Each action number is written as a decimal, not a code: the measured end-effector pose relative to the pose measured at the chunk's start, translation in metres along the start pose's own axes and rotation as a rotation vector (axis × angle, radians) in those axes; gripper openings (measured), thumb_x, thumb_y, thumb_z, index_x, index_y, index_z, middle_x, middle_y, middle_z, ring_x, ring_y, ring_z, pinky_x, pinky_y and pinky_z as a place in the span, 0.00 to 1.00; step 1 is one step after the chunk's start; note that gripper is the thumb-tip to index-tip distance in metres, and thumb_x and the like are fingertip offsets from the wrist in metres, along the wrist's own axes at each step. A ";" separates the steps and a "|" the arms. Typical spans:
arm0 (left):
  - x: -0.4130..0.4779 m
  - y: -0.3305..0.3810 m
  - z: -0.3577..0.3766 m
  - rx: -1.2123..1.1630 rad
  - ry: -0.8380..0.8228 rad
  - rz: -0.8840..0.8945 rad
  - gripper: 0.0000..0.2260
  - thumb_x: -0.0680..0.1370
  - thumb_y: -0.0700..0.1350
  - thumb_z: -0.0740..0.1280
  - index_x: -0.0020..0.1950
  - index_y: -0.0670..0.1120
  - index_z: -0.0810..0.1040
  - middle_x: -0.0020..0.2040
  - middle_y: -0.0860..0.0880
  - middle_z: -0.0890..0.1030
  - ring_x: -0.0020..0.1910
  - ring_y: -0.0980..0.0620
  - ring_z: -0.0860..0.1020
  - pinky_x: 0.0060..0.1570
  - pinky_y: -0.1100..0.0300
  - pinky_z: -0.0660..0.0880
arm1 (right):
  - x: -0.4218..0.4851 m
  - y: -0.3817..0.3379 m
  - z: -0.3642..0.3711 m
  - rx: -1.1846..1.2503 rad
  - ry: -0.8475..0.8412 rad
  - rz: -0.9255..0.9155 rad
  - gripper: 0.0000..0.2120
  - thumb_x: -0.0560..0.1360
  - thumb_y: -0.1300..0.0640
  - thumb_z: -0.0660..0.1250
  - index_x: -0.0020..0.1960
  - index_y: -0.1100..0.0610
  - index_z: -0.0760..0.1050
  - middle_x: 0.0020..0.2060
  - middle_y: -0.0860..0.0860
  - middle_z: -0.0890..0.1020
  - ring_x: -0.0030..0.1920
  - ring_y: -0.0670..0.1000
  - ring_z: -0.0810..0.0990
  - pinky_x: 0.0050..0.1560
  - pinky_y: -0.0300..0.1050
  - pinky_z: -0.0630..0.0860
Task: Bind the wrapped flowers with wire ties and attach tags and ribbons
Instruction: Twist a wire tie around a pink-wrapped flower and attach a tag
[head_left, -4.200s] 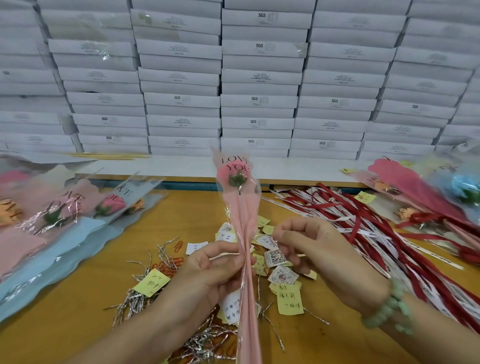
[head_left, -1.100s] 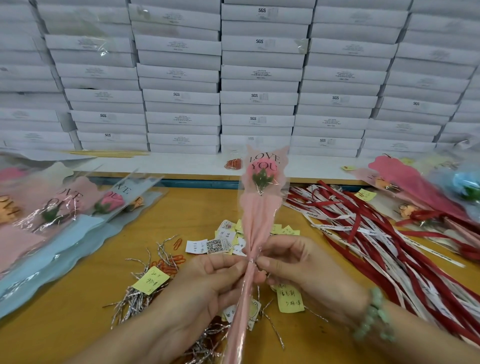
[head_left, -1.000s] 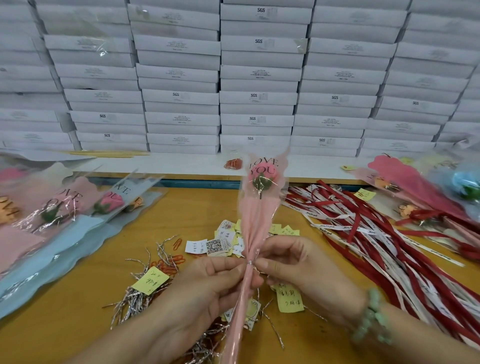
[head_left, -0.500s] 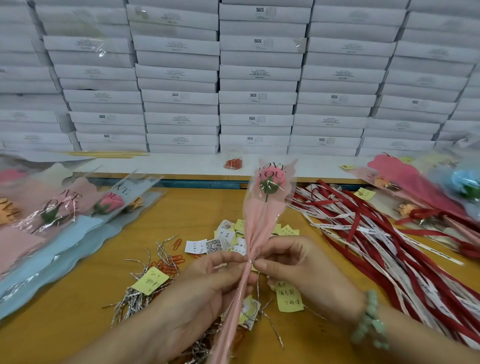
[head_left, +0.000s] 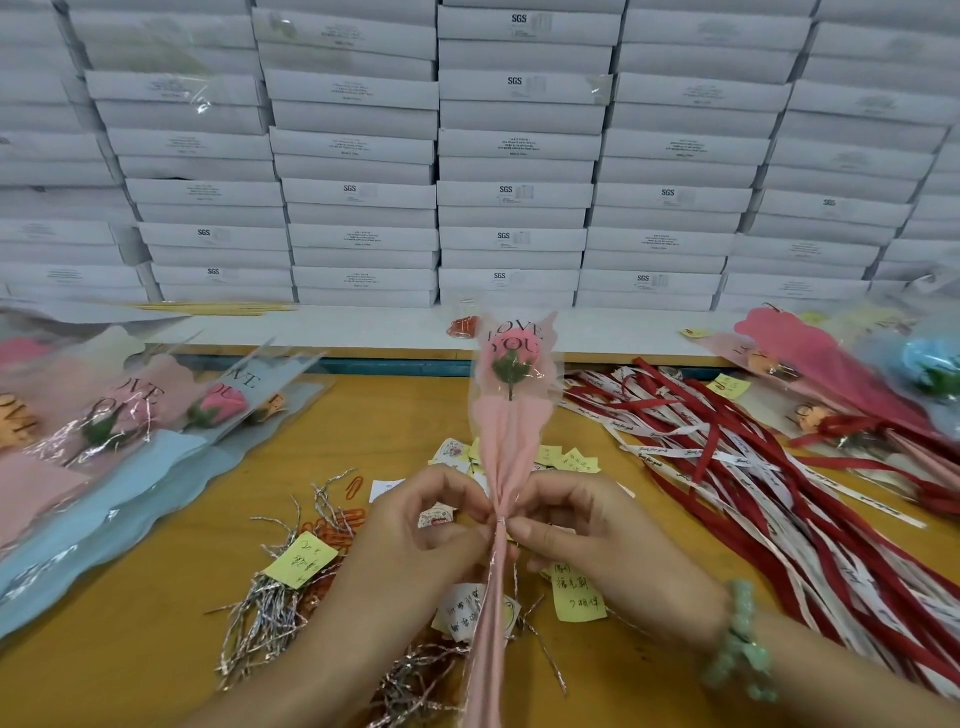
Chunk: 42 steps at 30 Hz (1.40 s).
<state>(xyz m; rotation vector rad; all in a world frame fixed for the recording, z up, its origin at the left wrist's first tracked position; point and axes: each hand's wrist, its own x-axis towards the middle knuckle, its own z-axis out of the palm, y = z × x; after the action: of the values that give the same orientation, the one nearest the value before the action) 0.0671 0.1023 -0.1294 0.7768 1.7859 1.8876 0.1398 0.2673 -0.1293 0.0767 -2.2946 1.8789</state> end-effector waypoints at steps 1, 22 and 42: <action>0.000 0.001 0.000 -0.014 0.017 -0.016 0.07 0.75 0.33 0.69 0.42 0.44 0.81 0.44 0.43 0.84 0.41 0.43 0.85 0.39 0.60 0.81 | 0.000 0.000 0.000 -0.026 0.004 -0.011 0.09 0.76 0.65 0.68 0.42 0.52 0.80 0.37 0.47 0.81 0.40 0.44 0.79 0.39 0.38 0.77; 0.002 -0.002 -0.001 -0.151 0.021 -0.048 0.23 0.63 0.38 0.78 0.53 0.40 0.74 0.52 0.45 0.85 0.44 0.37 0.85 0.42 0.52 0.82 | 0.002 0.003 -0.002 -0.067 -0.115 0.048 0.07 0.81 0.61 0.60 0.46 0.58 0.75 0.37 0.44 0.80 0.39 0.50 0.76 0.41 0.42 0.75; 0.003 -0.006 -0.004 -0.114 0.067 -0.018 0.16 0.63 0.38 0.78 0.47 0.45 0.76 0.52 0.47 0.85 0.41 0.36 0.84 0.39 0.52 0.82 | -0.001 -0.006 -0.008 -0.142 -0.115 0.005 0.04 0.77 0.62 0.68 0.47 0.64 0.77 0.40 0.50 0.81 0.41 0.46 0.79 0.40 0.40 0.75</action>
<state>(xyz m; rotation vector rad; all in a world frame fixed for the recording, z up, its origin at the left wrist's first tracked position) 0.0616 0.1020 -0.1350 0.6621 1.7008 2.0053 0.1429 0.2736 -0.1218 0.1645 -2.4992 1.7504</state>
